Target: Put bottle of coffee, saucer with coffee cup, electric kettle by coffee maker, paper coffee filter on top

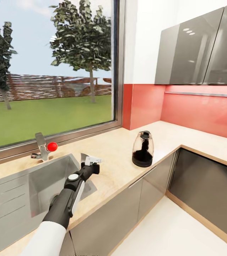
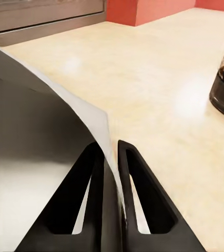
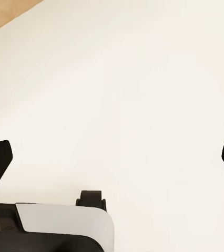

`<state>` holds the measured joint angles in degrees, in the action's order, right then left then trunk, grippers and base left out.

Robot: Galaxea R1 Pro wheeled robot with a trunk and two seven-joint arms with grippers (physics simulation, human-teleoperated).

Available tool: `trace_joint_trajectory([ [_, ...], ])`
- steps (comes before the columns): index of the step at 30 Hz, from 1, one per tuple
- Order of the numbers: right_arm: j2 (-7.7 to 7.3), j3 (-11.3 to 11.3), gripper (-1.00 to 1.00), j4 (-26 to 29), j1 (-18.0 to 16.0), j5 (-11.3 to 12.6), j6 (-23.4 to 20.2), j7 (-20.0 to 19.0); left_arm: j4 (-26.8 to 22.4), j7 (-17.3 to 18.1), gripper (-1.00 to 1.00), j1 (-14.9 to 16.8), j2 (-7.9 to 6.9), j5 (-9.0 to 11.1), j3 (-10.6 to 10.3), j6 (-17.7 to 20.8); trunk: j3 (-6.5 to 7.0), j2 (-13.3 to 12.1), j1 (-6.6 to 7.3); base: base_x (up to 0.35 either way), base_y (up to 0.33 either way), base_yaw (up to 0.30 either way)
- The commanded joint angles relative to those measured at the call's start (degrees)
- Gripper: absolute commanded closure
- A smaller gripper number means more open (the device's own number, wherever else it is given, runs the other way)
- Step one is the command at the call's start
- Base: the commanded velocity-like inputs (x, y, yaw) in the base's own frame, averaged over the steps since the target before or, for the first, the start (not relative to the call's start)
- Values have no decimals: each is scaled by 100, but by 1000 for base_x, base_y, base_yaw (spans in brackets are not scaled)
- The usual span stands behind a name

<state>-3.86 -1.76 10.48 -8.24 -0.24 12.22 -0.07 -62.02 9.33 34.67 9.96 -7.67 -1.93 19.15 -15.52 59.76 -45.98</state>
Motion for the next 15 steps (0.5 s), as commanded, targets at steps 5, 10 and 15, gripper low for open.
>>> trace_joint_trajectory([
  [5, -8, -17, -100, -2, -2, -2, 17, 3, -31, 25, 100, 5, 4, -79, 11, 18, -8, 5, -1, 0, 0, 268],
  [10, -5, -17, -100, -2, -2, -2, 18, 6, -36, 25, 100, 5, 4, -78, 12, 18, -8, 5, -1, 0, 0, 270],
  [15, -3, -17, -100, -2, -2, -2, 21, 7, -42, 25, 100, 5, 4, -80, 15, 18, -8, 5, -1, 0, 0, 271],
])
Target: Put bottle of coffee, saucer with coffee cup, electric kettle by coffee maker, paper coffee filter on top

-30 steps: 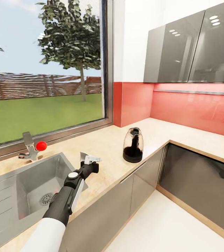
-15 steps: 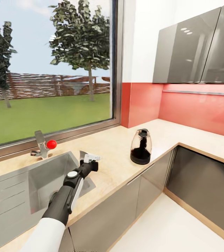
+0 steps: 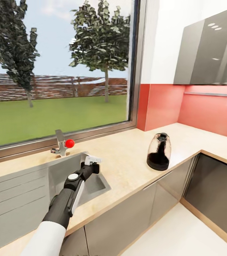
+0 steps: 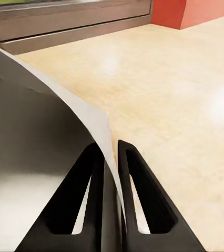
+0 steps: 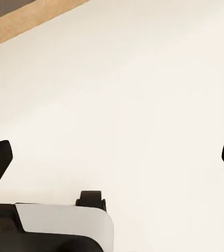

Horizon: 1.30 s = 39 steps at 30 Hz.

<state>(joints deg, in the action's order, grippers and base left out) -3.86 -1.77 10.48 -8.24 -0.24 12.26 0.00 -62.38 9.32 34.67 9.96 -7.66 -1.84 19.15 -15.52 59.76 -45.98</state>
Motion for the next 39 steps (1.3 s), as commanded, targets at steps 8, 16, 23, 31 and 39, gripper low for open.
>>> trace_joint_trajectory([
  [8, -9, -12, -100, -2, -1, -2, 15, -5, -30, 26, 100, 5, 4, -82, 8, 19, -8, 5, -1, -114, -88, 137],
  [16, -1, -17, -100, -2, -2, -2, 16, 0, -141, 26, 100, 5, 4, -83, 25, 19, -8, 5, -1, -9, -7, 252],
  [23, 0, -17, -100, -2, -2, -2, 16, 0, -586, 30, 100, 5, 4, -95, 40, 51, -8, 5, -1, 0, 0, 270],
  [31, 0, -17, -100, -2, -2, -2, 16, 0, -761, 34, 100, 5, 4, -118, 50, 62, -8, 5, -1, 0, 0, 271],
  [39, 0, -17, -100, -2, -2, -2, 19, 0, -775, 35, 100, 5, 4, -121, 52, 62, -8, 5, -1, 0, 0, 271],
])
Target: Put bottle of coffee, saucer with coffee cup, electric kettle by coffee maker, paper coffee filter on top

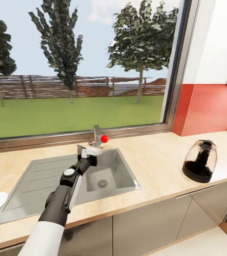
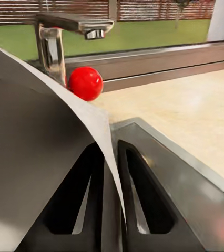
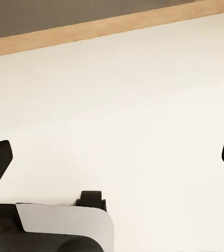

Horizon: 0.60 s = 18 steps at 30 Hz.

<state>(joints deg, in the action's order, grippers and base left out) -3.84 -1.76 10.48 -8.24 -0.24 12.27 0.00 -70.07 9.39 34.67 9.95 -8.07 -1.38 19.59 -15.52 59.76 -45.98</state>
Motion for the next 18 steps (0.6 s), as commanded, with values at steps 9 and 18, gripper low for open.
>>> trace_joint_trajectory([
  [9, -3, -17, -100, -2, -2, -2, 13, 0, -126, 28, 100, -2, 4, -81, 6, 18, -8, 5, -1, 0, 0, 271],
  [18, -3, -17, -100, -2, -1, -2, 12, 0, -163, 28, 100, -4, 4, -81, 6, 18, -8, 5, -1, 0, 0, 271],
])
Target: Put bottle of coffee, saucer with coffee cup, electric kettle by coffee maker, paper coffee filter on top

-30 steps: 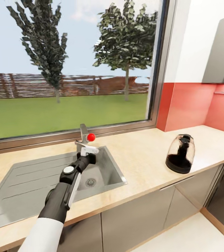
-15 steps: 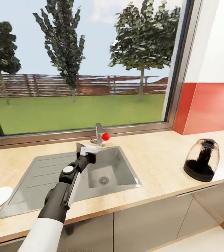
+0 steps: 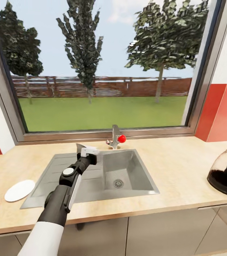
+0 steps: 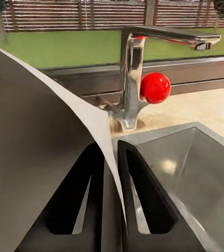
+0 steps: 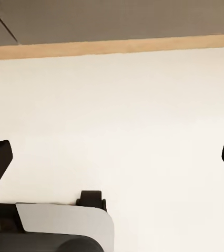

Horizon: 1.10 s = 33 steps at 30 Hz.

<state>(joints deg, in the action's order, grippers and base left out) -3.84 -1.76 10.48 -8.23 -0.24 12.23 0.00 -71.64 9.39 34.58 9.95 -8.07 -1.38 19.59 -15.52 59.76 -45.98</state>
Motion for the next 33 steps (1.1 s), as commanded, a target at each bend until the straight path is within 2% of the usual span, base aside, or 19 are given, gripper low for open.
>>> trace_joint_trajectory([
  [1, -3, -17, -100, -2, -2, -2, 19, 0, -6, 28, 100, 5, 4, -81, 6, 18, -8, 5, -1, 0, 0, 271],
  [33, -3, -17, -100, -2, -3, -2, 20, 0, -16, 28, 100, 5, 4, -81, 6, 18, -8, 5, -1, 0, 0, 271],
])
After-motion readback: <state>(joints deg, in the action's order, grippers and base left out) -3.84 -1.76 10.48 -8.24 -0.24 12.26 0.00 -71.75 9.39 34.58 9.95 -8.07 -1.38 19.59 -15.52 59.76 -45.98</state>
